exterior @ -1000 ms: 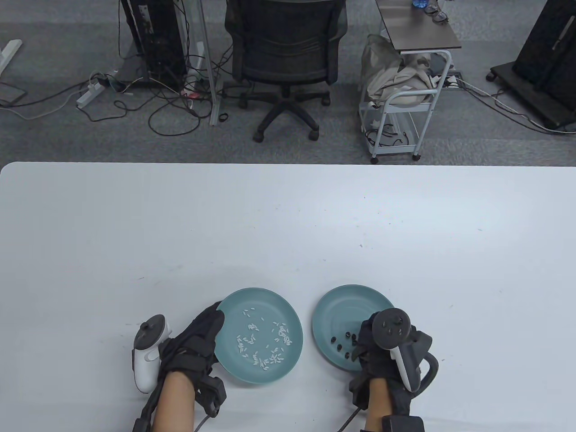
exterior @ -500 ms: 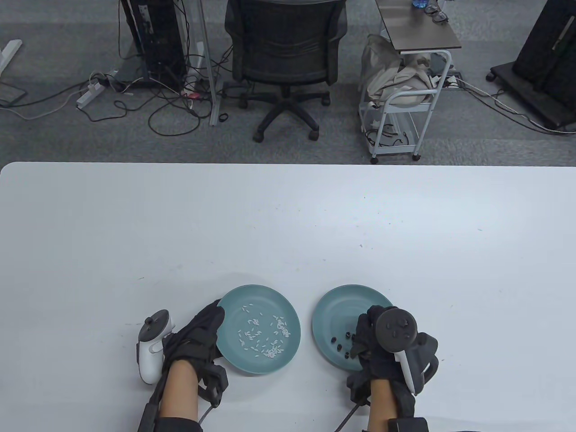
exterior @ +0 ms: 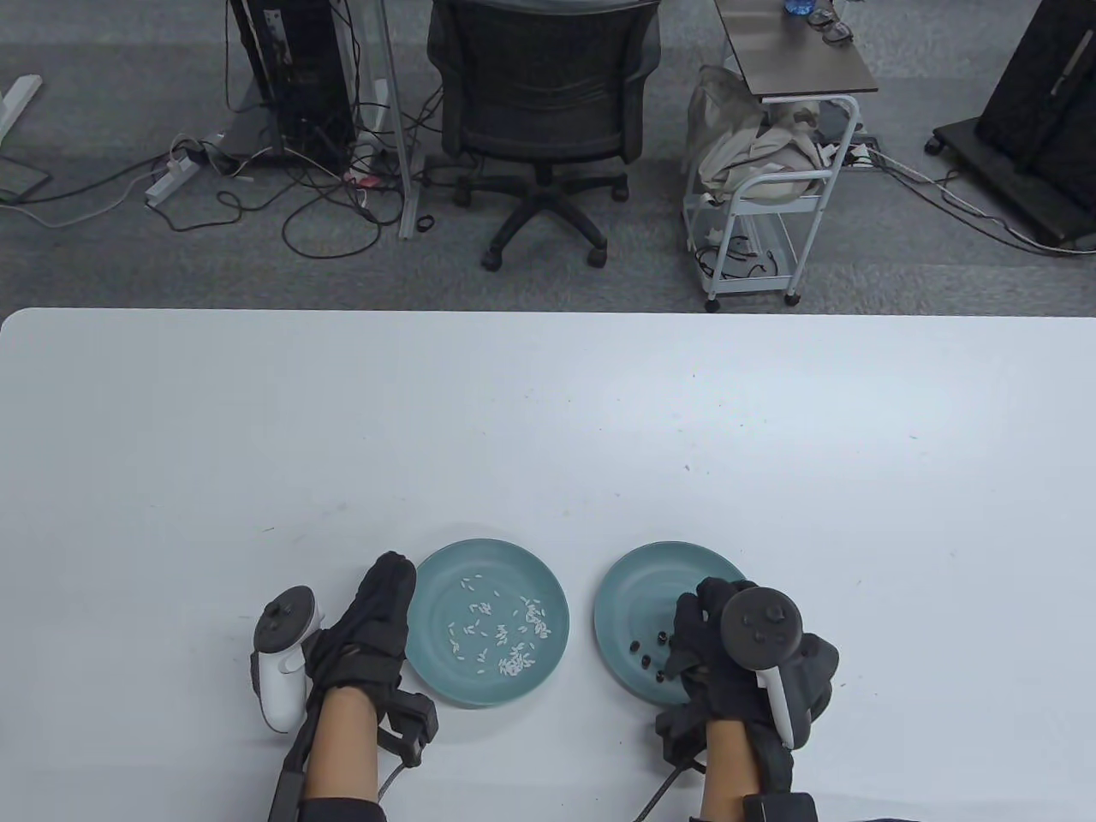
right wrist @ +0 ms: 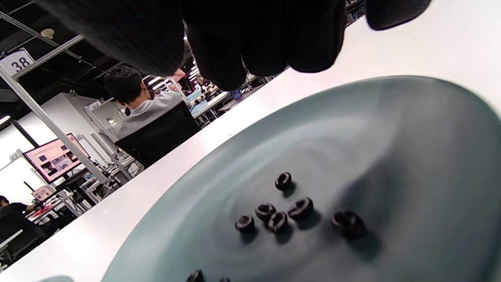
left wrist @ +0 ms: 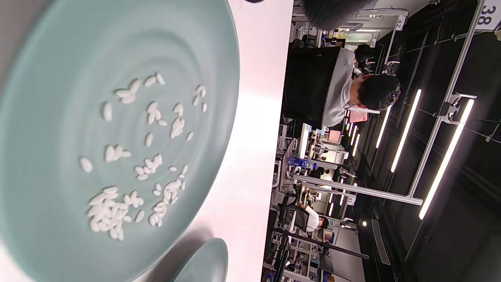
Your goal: Pick coffee beans with hand pinch into plate
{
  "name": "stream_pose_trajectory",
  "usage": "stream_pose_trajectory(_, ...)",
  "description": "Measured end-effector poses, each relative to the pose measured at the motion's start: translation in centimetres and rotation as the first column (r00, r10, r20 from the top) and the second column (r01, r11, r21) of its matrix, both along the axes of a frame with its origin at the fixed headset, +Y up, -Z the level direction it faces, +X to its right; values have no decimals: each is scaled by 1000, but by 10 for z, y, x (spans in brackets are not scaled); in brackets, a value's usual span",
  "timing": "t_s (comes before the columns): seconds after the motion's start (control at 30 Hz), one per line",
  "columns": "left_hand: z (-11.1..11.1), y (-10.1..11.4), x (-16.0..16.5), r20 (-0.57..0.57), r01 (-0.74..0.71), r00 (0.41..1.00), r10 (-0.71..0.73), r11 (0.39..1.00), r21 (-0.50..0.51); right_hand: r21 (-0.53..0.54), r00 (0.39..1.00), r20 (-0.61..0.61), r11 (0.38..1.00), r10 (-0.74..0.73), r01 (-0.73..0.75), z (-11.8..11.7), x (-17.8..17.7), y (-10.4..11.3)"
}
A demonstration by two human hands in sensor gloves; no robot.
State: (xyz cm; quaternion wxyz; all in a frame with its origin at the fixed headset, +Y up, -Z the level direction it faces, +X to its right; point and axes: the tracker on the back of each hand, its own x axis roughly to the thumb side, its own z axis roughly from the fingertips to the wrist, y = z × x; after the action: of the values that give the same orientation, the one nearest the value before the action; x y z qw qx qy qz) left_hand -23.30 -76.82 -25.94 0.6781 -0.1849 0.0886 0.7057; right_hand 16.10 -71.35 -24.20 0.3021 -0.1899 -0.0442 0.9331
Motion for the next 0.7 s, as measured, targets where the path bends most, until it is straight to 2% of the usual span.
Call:
stream_pose_trajectory(0.37,-3,-1,0,-5,8,1000,-8,999,44,-14,999,5,999,-53,53,-5,4,-5)
stream_pose_trajectory(0.7,-4,4,3,22,84,996,-86,995,50,37,997,-7,996,-79,79,-6,3,-2)
